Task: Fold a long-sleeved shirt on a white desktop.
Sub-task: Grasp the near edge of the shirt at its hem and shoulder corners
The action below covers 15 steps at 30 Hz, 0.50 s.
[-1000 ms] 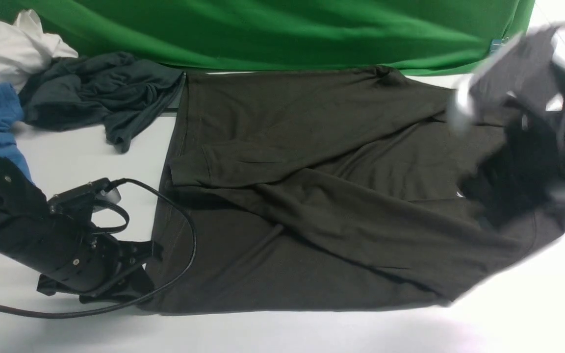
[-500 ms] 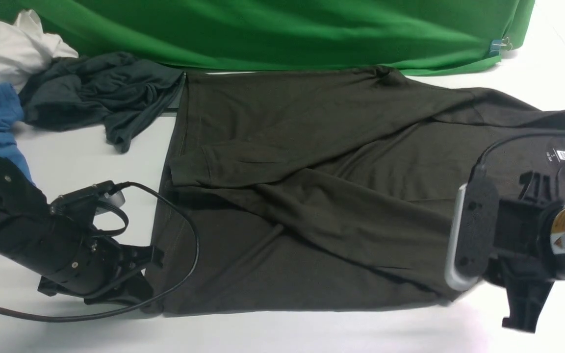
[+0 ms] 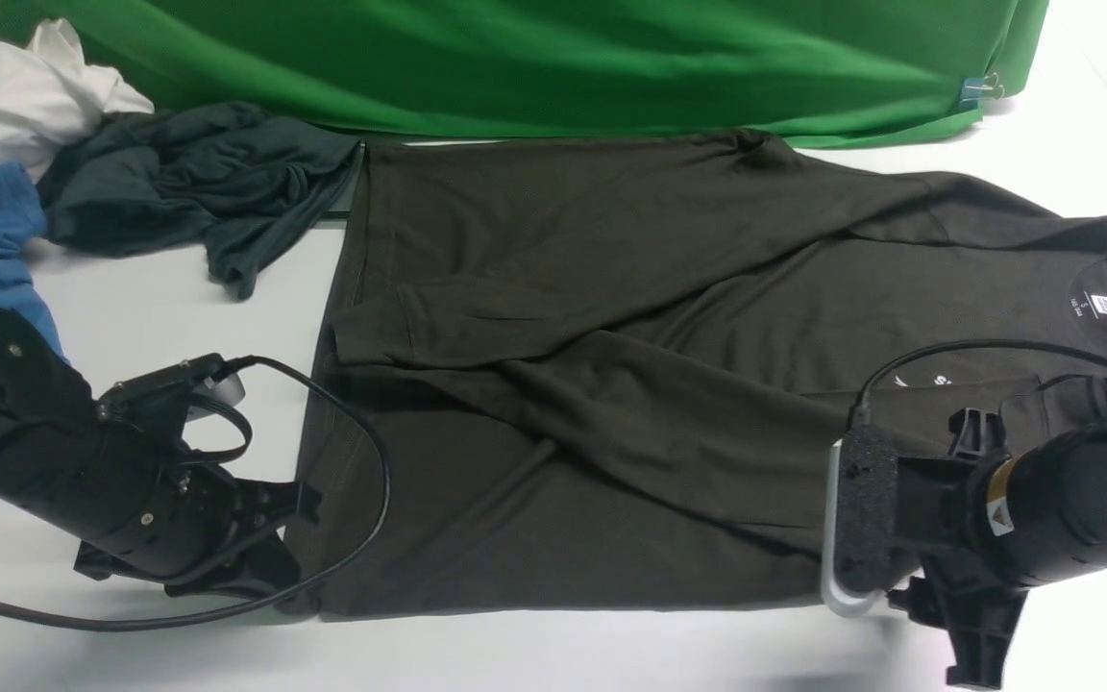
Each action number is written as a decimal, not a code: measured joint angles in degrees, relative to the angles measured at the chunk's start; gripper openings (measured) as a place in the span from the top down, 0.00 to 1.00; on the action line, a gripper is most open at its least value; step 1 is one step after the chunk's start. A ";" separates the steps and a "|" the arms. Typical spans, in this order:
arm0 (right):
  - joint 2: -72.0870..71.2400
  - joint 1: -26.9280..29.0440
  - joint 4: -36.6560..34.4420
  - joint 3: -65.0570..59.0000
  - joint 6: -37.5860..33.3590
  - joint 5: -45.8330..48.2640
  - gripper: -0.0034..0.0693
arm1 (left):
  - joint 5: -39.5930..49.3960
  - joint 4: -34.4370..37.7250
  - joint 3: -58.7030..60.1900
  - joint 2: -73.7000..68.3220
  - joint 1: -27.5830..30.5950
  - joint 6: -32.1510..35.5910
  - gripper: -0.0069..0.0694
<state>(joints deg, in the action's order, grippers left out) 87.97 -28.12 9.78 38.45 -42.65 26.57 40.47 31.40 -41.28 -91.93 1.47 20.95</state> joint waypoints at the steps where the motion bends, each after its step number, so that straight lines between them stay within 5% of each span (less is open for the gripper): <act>1: 0.89 0.00 -0.30 0.00 -0.02 -0.62 0.45 | 0.00 0.00 0.00 0.00 0.00 0.00 0.88; 6: 3.30 0.00 -0.62 0.38 -0.13 -2.83 0.47 | -0.21 0.07 0.01 0.00 0.00 0.00 0.88; 8: 3.75 0.00 -0.62 0.47 -0.17 -3.56 0.54 | -0.28 0.18 0.01 0.00 0.00 0.00 0.88; 12: 4.21 0.00 -0.68 0.51 -0.19 -4.10 0.85 | -0.48 0.23 0.01 0.00 0.00 0.06 0.88; 15: 4.27 0.00 -0.68 0.51 -0.12 -4.10 0.88 | -0.48 0.36 0.01 0.00 0.00 0.35 0.88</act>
<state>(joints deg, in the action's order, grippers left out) 92.25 -28.12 9.09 38.97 -42.77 22.48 39.99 31.76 -41.26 -91.93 1.47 21.30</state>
